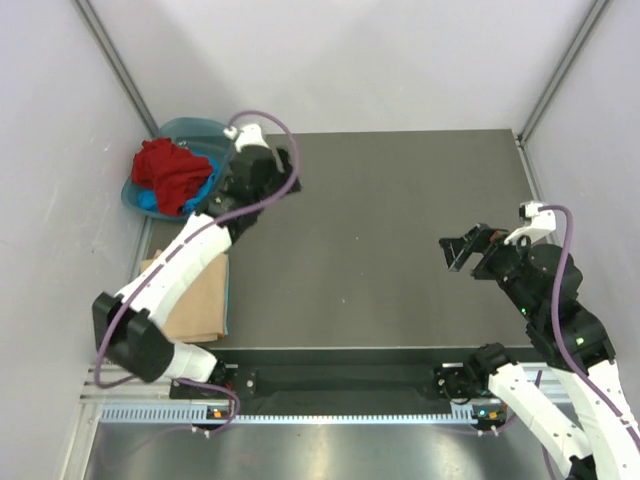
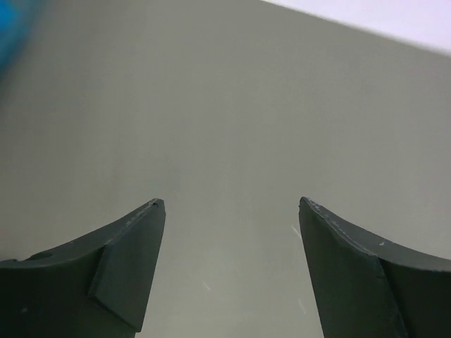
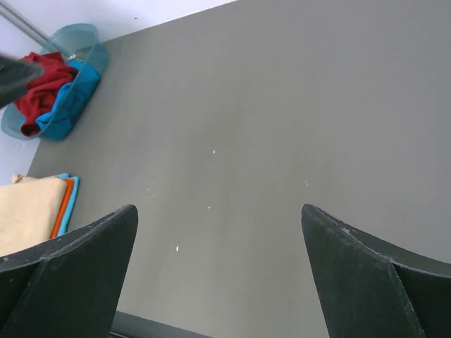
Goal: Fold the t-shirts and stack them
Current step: Grab the tshirt from the pile
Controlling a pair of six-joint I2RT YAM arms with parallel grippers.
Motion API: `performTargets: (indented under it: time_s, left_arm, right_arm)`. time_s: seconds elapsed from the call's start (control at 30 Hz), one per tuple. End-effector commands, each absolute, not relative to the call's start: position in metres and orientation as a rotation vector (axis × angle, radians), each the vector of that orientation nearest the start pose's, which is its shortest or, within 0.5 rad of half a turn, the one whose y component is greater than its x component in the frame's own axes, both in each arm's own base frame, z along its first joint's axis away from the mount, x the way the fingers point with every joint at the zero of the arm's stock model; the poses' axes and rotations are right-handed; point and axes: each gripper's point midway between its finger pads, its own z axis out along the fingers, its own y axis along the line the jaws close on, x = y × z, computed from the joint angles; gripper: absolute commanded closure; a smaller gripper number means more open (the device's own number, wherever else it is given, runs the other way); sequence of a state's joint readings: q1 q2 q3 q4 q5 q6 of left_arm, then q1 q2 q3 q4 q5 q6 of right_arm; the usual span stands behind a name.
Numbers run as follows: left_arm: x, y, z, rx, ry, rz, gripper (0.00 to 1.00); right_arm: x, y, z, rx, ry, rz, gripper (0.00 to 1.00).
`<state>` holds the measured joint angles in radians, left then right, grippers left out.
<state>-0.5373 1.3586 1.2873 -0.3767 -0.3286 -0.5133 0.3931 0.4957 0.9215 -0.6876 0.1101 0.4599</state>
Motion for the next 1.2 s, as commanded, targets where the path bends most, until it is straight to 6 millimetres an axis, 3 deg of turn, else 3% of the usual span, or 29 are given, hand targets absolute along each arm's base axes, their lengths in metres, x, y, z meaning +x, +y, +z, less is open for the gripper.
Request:
performTargets:
  time_s: [0.0, 0.03, 0.07, 0.13, 0.17, 0.2, 0.33, 0.47, 0.6, 0.67, 0.8, 0.83, 0.87, 0.93, 1.03, 1.07, 1.17]
  left_arm:
    - [0.425, -0.115, 0.293, -0.466, 1.898, -0.252, 0.19]
    - [0.435, -0.1, 0.285, -0.565, 1.876, -0.222, 0.21]
    - [0.445, -0.071, 0.282, -0.66, 1.841, -0.177, 0.24]
    - [0.459, -0.041, 0.27, -0.809, 1.801, -0.147, 0.27]
    - [0.465, -0.01, 0.265, -0.897, 1.773, -0.111, 0.27]
    - [0.472, 0.002, 0.251, -0.961, 1.775, -0.101, 0.32]
    - [0.484, 0.074, 0.221, -1.205, 1.719, -0.032, 0.37]
    - [0.506, 0.092, 0.205, -1.257, 1.682, -0.09, 0.39]
    - [0.519, 0.107, 0.17, -1.326, 1.721, -0.053, 0.35]
    - [0.522, 0.117, 0.162, -1.358, 1.7, -0.05, 0.35]
    - [0.534, 0.128, 0.149, -1.383, 1.659, -0.072, 0.42]
    - [0.538, 0.127, 0.152, -1.373, 1.659, -0.088, 0.48]
    - [0.542, 0.127, 0.154, -1.363, 1.658, -0.099, 0.7]
    - [0.55, 0.122, 0.166, -1.329, 1.658, -0.146, 0.88]
    - [0.558, 0.116, 0.192, -1.274, 1.632, -0.21, 0.93]
    - [0.559, 0.114, 0.199, -1.258, 1.631, -0.224, 1.0]
    - [0.556, 0.111, 0.209, -1.257, 1.607, -0.266, 1.0]
  right_arm:
    - [0.199, 0.092, 0.306, 0.075, 1.82, 0.543, 0.0]
    - [0.198, 0.094, 0.307, 0.066, 1.821, 0.551, 0.0]
    - [0.198, 0.095, 0.308, 0.066, 1.822, 0.558, 0.0]
    - [0.196, 0.097, 0.308, 0.059, 1.825, 0.579, 0.0]
    - [0.194, 0.099, 0.308, 0.055, 1.824, 0.594, 0.0]
    - [0.193, 0.1, 0.308, 0.055, 1.824, 0.601, 0.0]
    - [0.19, 0.103, 0.302, 0.095, 1.829, 0.647, 0.02]
    - [0.186, 0.114, 0.302, 0.06, 1.836, 0.717, 0.03]
    - [0.188, 0.107, 0.302, 0.089, 1.858, 0.665, 0.04]
    - [0.188, 0.104, 0.305, 0.094, 1.857, 0.653, 0.04]
    - [0.188, 0.104, 0.306, 0.089, 1.847, 0.65, 0.04]
    - [0.188, 0.104, 0.305, 0.086, 1.849, 0.648, 0.04]
    - [0.189, 0.104, 0.304, 0.084, 1.856, 0.643, 0.04]
    - [0.189, 0.104, 0.301, 0.083, 1.871, 0.637, 0.04]
    - [0.192, 0.101, 0.299, 0.099, 1.879, 0.61, 0.04]
    - [0.193, 0.1, 0.297, 0.104, 1.885, 0.607, 0.04]
    - [0.192, 0.101, 0.3, 0.104, 1.881, 0.613, 0.04]
